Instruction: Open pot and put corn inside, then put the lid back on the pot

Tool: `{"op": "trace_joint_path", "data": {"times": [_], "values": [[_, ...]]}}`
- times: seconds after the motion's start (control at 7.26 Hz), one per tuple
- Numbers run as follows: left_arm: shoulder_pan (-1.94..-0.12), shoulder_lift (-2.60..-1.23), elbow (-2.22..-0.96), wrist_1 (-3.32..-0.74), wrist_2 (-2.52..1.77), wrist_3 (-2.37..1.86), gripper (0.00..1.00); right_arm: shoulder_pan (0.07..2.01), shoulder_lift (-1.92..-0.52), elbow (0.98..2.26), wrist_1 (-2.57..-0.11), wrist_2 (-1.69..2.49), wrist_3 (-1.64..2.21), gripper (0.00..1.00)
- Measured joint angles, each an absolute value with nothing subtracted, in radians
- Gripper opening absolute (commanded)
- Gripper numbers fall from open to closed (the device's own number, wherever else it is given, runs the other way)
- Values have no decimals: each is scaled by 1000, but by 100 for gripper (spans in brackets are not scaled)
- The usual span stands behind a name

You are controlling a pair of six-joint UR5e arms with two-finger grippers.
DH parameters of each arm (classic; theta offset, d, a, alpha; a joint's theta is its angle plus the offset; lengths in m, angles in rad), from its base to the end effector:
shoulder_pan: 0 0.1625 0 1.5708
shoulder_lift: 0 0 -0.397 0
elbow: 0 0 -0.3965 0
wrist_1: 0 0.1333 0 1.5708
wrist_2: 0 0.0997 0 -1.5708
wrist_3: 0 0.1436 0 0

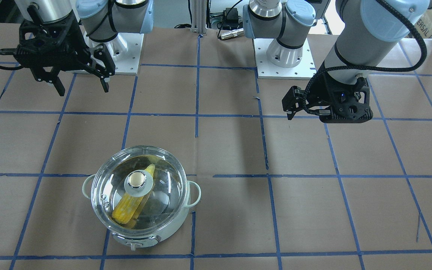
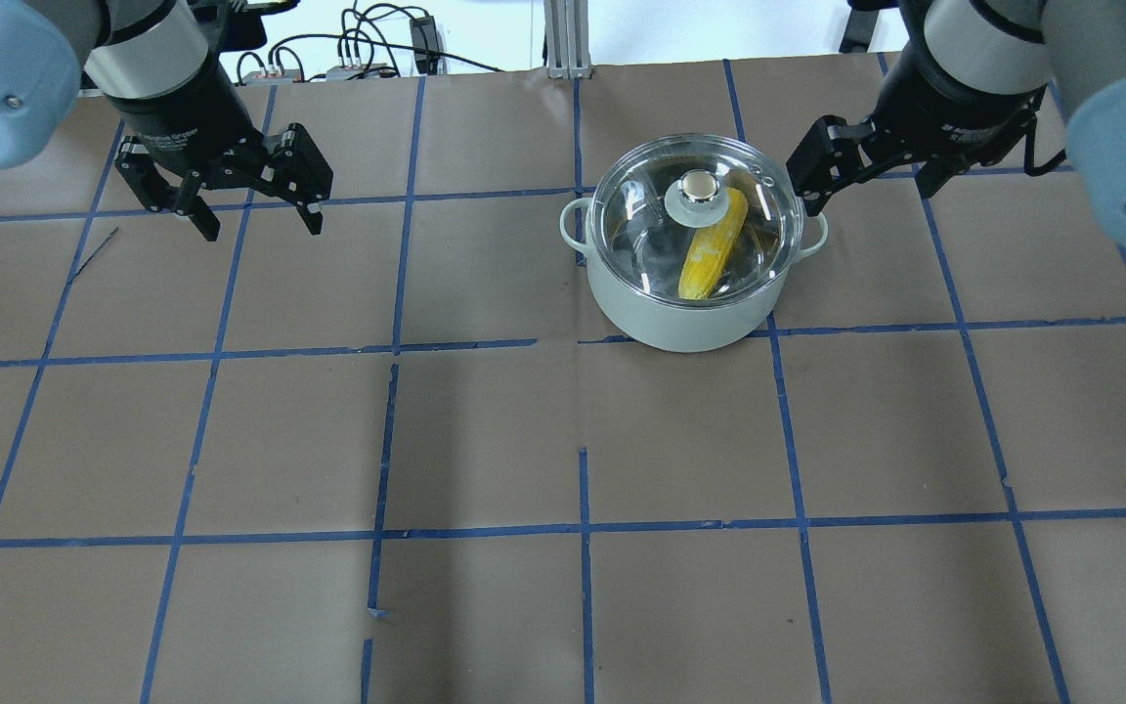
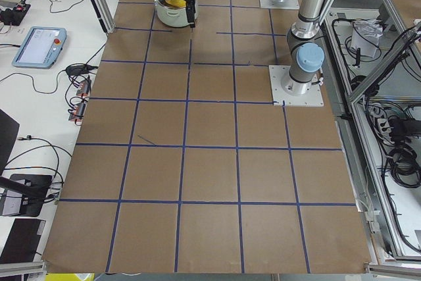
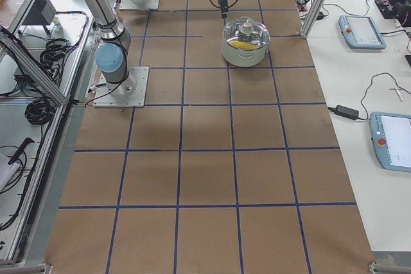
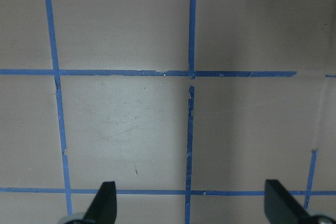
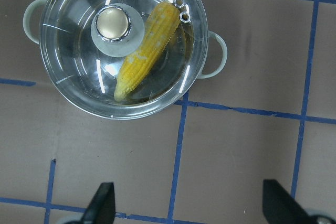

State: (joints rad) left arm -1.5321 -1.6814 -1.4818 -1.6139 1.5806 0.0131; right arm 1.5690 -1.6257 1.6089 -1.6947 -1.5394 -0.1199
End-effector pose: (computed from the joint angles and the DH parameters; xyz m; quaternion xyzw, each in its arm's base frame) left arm -0.1113 -0.5351 0.3988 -0.0126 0.9994 0.0325 0.0041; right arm 0.1369 -0.4937 0.4374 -0.0600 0.9956 -0.0711 0.0114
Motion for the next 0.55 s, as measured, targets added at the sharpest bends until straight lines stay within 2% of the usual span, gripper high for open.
{"op": "trace_joint_path", "data": {"times": [0.28, 0.55], "values": [[-1534, -1655, -1460, -1654, 1582, 13, 100, 1573, -1601, 1578, -1649, -1531, -69, 100], [-1535, -1570, -1493, -1681, 1582, 25, 100, 1573, -1598, 1578, -1647, -1529, -67, 100]]}}
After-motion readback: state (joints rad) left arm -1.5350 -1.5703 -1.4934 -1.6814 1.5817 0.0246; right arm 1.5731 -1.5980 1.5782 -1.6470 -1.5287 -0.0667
